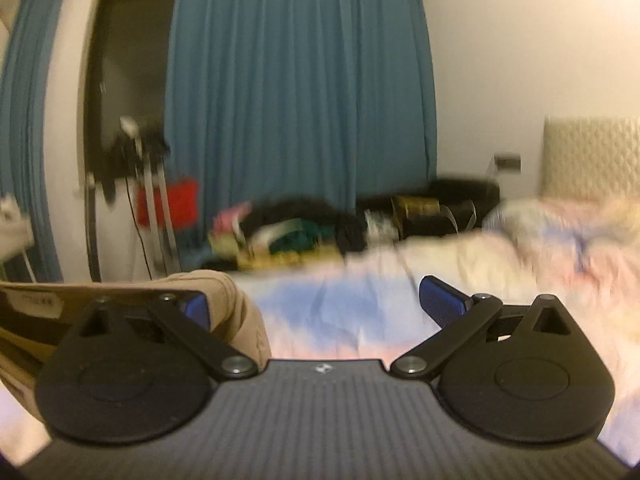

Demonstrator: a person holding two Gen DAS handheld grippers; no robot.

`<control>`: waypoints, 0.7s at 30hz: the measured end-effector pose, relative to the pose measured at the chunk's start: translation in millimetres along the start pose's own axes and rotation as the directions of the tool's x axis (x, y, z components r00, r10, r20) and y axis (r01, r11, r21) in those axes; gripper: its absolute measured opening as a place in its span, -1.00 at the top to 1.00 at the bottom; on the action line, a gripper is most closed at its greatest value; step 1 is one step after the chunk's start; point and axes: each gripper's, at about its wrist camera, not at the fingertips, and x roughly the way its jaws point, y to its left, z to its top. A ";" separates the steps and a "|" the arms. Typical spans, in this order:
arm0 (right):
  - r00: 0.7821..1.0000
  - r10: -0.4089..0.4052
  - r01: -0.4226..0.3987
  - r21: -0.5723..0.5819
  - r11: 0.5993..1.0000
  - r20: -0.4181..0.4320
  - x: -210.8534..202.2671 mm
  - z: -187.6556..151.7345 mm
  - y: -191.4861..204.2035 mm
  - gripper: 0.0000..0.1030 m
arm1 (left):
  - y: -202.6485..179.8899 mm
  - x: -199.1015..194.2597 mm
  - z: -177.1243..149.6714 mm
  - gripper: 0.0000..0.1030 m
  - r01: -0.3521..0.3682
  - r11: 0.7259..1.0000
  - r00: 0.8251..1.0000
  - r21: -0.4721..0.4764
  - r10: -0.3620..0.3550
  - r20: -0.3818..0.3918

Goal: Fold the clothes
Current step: 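Lift the tan T-shirt high with both grippers to shake it out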

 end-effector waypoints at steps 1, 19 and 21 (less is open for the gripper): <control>0.999 0.011 -0.011 0.006 1.000 0.033 -5.2 21.4 0.6 -1.00 | -5.9 -4.8 19.8 -0.64 0.010 1.000 0.999 0.000 -0.010 0.032; 0.957 0.133 -0.113 -0.093 0.989 0.257 -127.7 309.5 7.8 -1.00 | -65.4 -94.1 341.7 -0.69 0.068 0.998 0.960 0.011 -0.069 0.272; 0.960 0.128 -0.101 -0.116 0.988 0.249 -138.1 323.0 15.1 -1.00 | -60.9 -99.2 359.8 -0.71 0.072 0.997 0.961 0.001 -0.070 0.269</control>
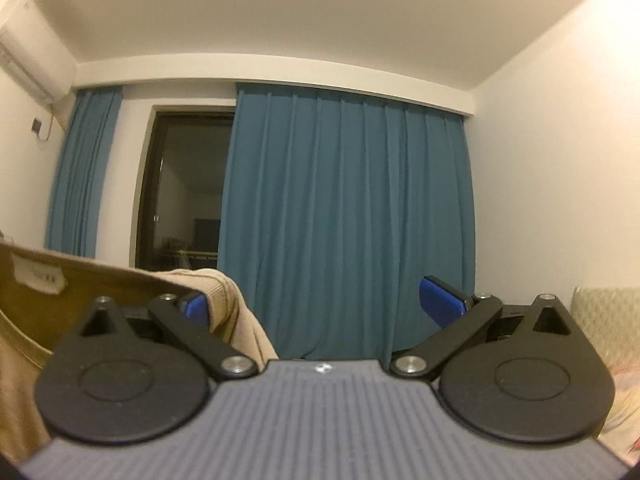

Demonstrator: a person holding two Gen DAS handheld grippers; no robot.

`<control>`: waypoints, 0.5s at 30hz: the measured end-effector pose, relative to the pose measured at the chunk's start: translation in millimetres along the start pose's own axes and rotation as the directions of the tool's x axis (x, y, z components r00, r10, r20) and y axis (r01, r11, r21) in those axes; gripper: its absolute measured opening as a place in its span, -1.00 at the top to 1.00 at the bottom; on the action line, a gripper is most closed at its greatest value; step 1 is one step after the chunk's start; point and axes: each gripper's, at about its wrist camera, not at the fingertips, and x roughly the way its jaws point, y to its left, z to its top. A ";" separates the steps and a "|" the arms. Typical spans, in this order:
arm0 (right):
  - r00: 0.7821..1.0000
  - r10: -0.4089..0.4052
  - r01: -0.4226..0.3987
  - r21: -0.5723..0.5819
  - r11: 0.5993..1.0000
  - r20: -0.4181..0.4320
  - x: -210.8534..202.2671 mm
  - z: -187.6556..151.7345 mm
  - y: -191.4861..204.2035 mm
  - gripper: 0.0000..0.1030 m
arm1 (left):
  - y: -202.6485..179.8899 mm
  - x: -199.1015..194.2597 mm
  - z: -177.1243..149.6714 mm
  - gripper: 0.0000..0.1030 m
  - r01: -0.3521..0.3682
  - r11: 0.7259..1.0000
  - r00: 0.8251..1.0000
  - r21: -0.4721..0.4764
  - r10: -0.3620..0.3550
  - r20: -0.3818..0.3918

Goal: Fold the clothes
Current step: 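Lift the tan T-shirt high with both grippers to shake it out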

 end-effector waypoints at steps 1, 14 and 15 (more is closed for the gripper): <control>1.000 -0.002 0.002 -0.005 1.000 -0.006 -1.6 5.3 4.1 -1.00 | 2.1 0.2 6.8 -0.71 -0.004 1.000 1.000 0.003 0.004 -0.002; 0.997 -0.076 0.075 -0.024 0.997 -0.016 -16.5 -22.1 47.6 -1.00 | 53.9 35.3 -21.7 -0.78 -0.004 1.000 0.997 -0.019 0.002 -0.082; 0.996 -0.081 0.080 -0.023 0.996 -0.024 -13.1 -29.2 49.0 -1.00 | 56.3 44.2 -31.0 -0.78 -0.007 1.000 0.995 -0.017 0.005 -0.098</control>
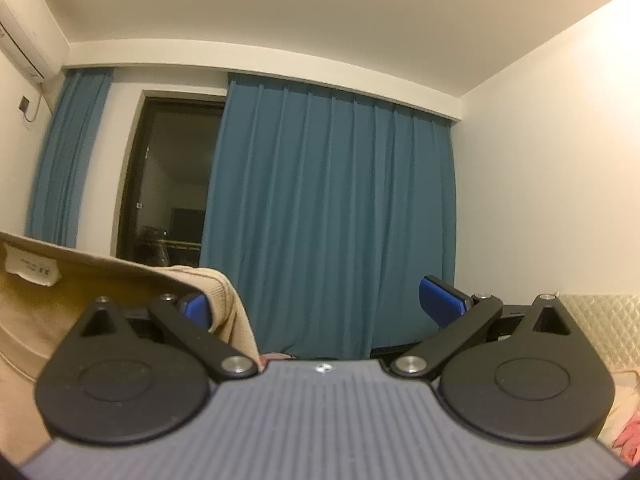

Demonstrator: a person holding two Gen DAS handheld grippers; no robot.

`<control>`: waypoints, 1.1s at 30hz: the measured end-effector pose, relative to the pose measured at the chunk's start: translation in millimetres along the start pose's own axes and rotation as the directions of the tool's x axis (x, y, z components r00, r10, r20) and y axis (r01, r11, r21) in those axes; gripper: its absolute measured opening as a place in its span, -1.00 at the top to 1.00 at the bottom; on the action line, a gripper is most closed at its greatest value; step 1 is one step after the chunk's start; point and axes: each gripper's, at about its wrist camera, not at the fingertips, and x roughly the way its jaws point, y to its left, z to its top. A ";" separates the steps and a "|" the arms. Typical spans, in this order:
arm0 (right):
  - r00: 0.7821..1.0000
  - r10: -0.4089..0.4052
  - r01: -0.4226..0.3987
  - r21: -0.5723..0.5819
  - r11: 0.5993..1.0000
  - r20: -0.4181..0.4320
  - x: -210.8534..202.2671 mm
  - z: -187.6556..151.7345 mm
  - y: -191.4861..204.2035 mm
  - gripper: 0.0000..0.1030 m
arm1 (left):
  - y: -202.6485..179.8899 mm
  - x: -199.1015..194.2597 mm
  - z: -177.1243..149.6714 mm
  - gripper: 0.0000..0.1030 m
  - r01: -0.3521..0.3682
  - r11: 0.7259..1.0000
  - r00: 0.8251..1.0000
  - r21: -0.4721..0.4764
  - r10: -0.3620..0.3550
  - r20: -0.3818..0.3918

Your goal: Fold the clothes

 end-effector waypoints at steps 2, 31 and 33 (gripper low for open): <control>1.000 -0.009 0.009 0.002 1.000 -0.030 17.4 -14.4 4.0 -1.00 | 5.0 19.5 -16.7 -0.78 -0.006 1.000 0.999 0.003 0.006 -0.031; 0.650 0.280 -0.276 0.124 0.953 -0.707 489.2 -507.7 180.9 -1.00 | 123.3 522.4 -536.7 -0.85 -0.071 0.967 0.667 0.247 0.230 -0.709; 0.639 0.295 -0.301 0.122 0.946 -0.710 480.9 -508.0 184.0 -1.00 | 131.6 514.0 -534.2 -0.90 -0.046 0.973 0.670 0.227 0.199 -0.715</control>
